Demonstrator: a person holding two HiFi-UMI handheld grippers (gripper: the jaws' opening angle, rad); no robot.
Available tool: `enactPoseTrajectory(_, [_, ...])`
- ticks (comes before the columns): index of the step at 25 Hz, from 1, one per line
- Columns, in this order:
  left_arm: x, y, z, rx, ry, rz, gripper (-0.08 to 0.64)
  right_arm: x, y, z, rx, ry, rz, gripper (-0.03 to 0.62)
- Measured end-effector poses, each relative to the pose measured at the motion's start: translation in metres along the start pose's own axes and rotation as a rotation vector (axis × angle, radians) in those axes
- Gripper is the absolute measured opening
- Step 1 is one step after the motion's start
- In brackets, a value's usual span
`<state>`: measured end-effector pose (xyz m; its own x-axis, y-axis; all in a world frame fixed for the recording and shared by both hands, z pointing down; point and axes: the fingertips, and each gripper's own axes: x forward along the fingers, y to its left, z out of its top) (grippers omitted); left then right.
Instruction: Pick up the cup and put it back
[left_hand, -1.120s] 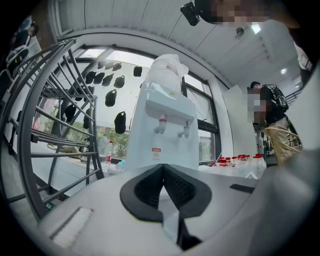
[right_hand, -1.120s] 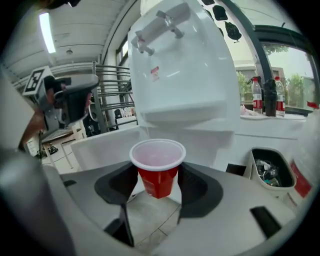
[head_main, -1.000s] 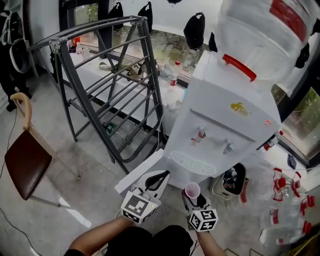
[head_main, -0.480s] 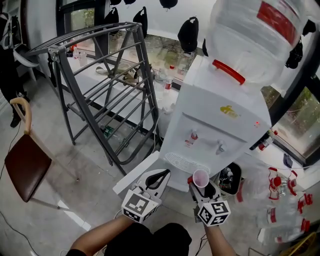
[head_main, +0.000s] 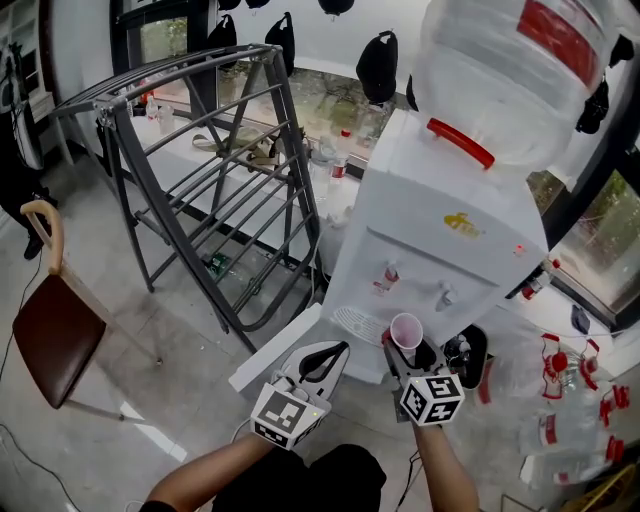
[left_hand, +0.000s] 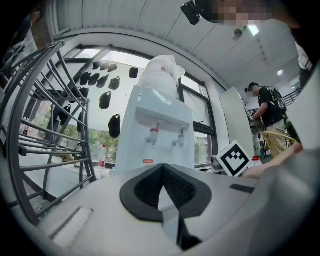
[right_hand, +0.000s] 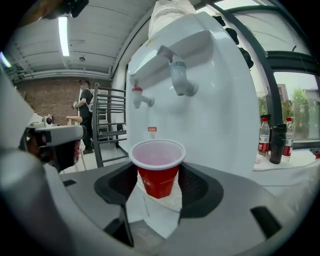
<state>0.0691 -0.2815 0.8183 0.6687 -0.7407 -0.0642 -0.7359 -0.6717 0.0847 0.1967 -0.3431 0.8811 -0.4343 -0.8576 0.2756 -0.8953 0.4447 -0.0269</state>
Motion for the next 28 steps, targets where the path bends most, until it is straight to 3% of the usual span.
enactPoseTrajectory(10, [0.001, -0.005, -0.006, -0.004, 0.003, -0.009, 0.006, 0.012, -0.018, -0.022, 0.002, 0.059, -0.041, 0.248])
enactPoseTrajectory(19, [0.002, -0.007, -0.008, -0.004, 0.009, -0.018, 0.006, 0.017, -0.022, -0.022, -0.019, 0.049, -0.06, 0.253])
enactPoseTrajectory(28, [0.004, -0.007, -0.009, -0.008, 0.008, -0.023, 0.006, 0.018, -0.023, -0.027, -0.023, 0.056, -0.063, 0.318])
